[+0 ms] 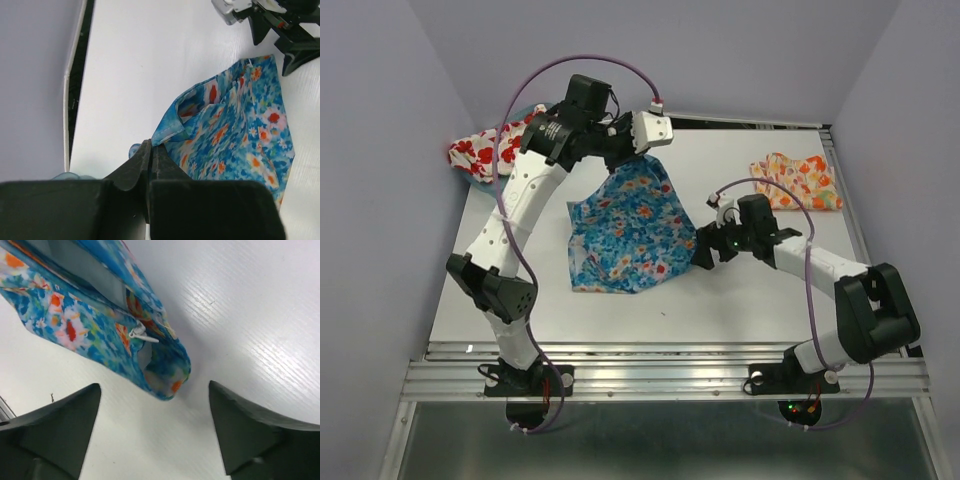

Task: Fold and stack the skirts
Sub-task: Flatten the skirt out

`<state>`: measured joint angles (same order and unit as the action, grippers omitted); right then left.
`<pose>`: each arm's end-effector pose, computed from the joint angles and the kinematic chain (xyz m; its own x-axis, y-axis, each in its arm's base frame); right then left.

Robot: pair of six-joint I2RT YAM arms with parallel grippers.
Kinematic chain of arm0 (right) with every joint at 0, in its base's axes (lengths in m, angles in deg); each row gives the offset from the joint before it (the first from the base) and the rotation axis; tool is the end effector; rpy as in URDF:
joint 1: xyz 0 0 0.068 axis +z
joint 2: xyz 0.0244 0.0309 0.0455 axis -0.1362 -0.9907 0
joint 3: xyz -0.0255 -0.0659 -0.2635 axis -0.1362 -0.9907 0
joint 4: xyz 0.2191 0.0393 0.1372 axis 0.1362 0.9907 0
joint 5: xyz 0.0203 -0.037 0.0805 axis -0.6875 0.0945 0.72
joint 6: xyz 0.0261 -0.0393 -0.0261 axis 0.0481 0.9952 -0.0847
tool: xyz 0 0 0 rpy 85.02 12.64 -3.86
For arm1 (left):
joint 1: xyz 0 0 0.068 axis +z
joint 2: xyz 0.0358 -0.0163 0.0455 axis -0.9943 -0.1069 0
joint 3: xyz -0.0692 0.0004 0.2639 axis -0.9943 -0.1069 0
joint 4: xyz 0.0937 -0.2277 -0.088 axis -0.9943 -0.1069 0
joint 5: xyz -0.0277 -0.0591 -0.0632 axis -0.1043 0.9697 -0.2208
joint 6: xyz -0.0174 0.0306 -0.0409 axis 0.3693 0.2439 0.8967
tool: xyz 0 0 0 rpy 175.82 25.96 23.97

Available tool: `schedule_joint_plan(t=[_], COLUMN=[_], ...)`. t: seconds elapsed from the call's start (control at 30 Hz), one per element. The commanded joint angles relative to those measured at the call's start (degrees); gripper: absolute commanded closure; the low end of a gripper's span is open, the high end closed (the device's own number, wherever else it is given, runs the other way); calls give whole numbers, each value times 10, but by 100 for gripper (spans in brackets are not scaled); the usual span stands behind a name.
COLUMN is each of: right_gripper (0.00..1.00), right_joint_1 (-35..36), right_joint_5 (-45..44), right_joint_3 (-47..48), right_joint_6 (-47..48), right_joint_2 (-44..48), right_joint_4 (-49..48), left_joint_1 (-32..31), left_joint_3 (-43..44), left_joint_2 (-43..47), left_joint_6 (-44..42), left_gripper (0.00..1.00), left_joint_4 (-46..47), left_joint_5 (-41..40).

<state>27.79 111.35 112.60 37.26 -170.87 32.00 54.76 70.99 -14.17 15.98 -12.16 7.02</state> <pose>0.2715 0.1167 0.1922 -0.6394 -0.2922 -0.7112 -0.6511 0.6978 0.2986 0.3132 -0.1948 0.4645 0.3422 0.5954 -0.7269 0.8539 0.1256 0.5050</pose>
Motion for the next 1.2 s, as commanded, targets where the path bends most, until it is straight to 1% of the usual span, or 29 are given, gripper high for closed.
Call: schedule_joint_plan(t=[0.0, 0.07, 0.17, 0.23, 0.37, 0.5, 0.57, 0.77, 0.87, 0.9, 0.97, 1.03, 1.07, 1.1, 1.17], right_gripper=[0, 0, 0, 0, 0, 0, 0, 2, 9, 19, 23, 20, 16, 10, 5], right_joint_1=[2, 2, 2, 2, 2, 2, -4, -19, -19, -19, -19, -19, -19, -19, -19], right_joint_5=[2, 6, 9, 34, 64, 42, 28, 66, 106, 127, 148, 164, 166, 166, 162], right_joint_3=[-16, -17, -17, -12, 15, 49, 66, 83, 64, 60, 65, 84, 89, 93, 107], right_joint_6=[-7, 14, 29, 33, 58, 95, 108, 180, 212, 229, 247, 273, 278, 288, 306], right_joint_2=[75, 88, 89, 89, 88, 74, 71, 110, 157, 170, 163, 128, 115, 101, 72], right_joint_4=[-19, -9, -11, -21, -39, -49, -46, 25, 29, 32, 59, 79, 89, 89, 90], left_joint_1=[-4, -13, -25, -44, -58, -58, -58, -57, -57, -57, -56, -54, -54, -54, -54], left_joint_3=[3, -8, -26, -44, -75, -103, -118, -137, -143, -143, -140, -135, -135, -135, -136], left_joint_2=[82, 113, 155, 179, 206, 227, 233, 234, 232, 233, 231, 230, 230, 229, 230], left_joint_6=[86, 120, 123, 123, 111, 119, 132, 147, 162, 166, 174, 177, 177, 177, 185], left_gripper=[100, 100, 100, 100, 100, 100, 100, 100, 100, 100, 100, 100, 100, 100, 100], left_joint_4=[71, 106, 135, 147, 154, 170, 184, 191, 200, 203, 208, 204, 203, 201, 200], left_joint_5=[-6, -40, -45, -49, -49, -50, -65, -87, -76, -72, -62, -51, -41, -36, -35])
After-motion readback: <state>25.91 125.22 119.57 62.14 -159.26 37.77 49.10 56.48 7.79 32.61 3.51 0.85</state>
